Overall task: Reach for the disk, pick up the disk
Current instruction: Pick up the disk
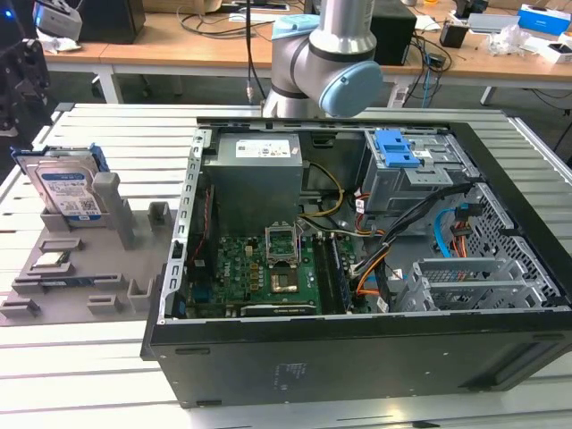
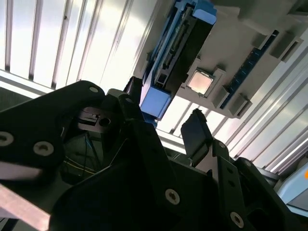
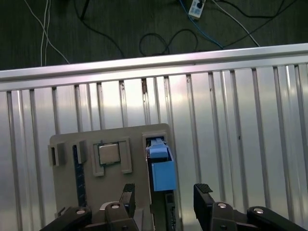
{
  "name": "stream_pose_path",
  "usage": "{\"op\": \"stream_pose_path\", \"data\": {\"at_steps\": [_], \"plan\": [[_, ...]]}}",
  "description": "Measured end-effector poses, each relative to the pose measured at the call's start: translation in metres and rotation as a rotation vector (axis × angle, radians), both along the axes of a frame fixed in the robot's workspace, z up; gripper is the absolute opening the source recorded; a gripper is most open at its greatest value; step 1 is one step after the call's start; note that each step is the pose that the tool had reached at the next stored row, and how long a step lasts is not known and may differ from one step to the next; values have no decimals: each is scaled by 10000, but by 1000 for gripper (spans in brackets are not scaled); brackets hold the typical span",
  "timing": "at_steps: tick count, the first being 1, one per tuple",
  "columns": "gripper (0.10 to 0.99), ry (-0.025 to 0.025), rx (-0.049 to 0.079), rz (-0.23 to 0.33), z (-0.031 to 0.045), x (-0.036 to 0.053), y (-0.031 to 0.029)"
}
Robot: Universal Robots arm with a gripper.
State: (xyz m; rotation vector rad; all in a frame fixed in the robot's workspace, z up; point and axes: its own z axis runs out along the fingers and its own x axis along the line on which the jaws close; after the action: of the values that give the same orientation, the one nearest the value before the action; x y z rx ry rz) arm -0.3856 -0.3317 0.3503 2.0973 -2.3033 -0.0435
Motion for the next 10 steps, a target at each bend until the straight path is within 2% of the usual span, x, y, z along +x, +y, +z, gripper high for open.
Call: {"op": "stream_pose_path", "data": {"at_steps": [5,6,8,10], "plan": [[600,-1,-8,324,-69,1,0],[600,0,-11,608,-100,2,0],[600,0,-12,640,-166,9,0],[600,0,-13,655,-202,12,0]]}}
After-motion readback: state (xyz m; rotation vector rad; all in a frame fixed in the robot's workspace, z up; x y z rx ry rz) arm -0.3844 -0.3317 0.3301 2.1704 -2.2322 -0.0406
